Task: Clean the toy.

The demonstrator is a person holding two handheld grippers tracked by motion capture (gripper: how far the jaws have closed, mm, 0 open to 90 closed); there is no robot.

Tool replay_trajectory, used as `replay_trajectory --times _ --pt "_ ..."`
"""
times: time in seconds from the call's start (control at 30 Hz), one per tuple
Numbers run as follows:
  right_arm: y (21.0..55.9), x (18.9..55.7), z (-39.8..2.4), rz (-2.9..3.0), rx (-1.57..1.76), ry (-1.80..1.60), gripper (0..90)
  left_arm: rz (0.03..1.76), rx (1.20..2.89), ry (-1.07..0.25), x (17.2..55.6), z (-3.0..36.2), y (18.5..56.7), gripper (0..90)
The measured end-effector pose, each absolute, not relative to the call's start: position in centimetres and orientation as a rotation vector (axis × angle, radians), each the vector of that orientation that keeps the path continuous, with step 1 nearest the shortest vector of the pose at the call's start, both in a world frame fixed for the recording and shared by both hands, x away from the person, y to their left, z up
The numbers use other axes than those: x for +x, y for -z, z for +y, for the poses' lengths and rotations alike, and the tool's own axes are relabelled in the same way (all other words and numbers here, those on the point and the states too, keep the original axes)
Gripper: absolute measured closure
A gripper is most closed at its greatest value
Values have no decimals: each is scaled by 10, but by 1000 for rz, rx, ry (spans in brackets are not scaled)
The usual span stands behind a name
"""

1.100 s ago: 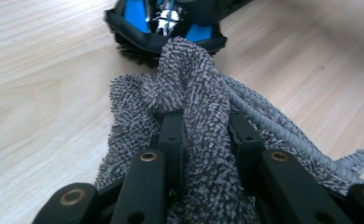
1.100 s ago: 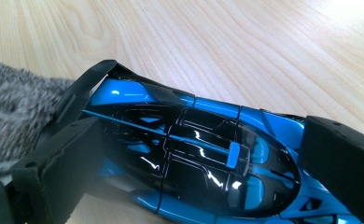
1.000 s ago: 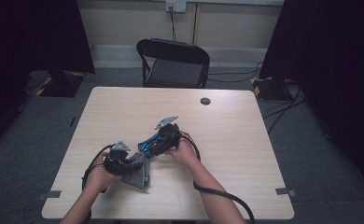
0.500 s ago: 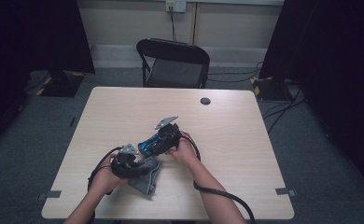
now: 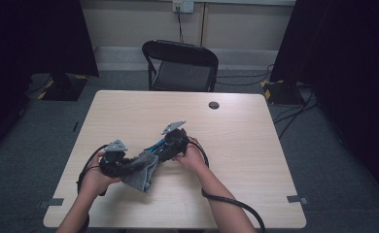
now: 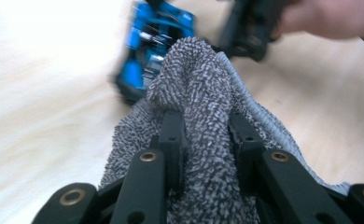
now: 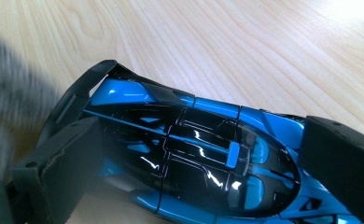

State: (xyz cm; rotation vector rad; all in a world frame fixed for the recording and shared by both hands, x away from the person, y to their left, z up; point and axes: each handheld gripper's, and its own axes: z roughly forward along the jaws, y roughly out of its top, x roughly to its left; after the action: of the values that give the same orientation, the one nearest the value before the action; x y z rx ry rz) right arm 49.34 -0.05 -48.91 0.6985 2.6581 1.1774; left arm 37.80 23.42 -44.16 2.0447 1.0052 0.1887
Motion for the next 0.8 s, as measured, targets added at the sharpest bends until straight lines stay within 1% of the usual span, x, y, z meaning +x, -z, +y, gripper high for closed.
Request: replay_trajectory --times 0.1,0.2,0.37,0.57,0.8 --pt "489 493 -1 2658 697 -1177 0 1069 1986 -243 381 253 438 709" --pt "489 493 -1 2658 695 -1179 0 1104 1987 -324 383 265 439 701" --pt "489 493 -1 2656 696 -1183 0 1211 1954 -355 392 278 452 701" --pt "489 493 -1 2656 696 -1179 0 1255 1999 -339 405 270 469 700" --pt "489 493 0 2659 696 -1175 0 1218 2064 -311 410 253 477 696"
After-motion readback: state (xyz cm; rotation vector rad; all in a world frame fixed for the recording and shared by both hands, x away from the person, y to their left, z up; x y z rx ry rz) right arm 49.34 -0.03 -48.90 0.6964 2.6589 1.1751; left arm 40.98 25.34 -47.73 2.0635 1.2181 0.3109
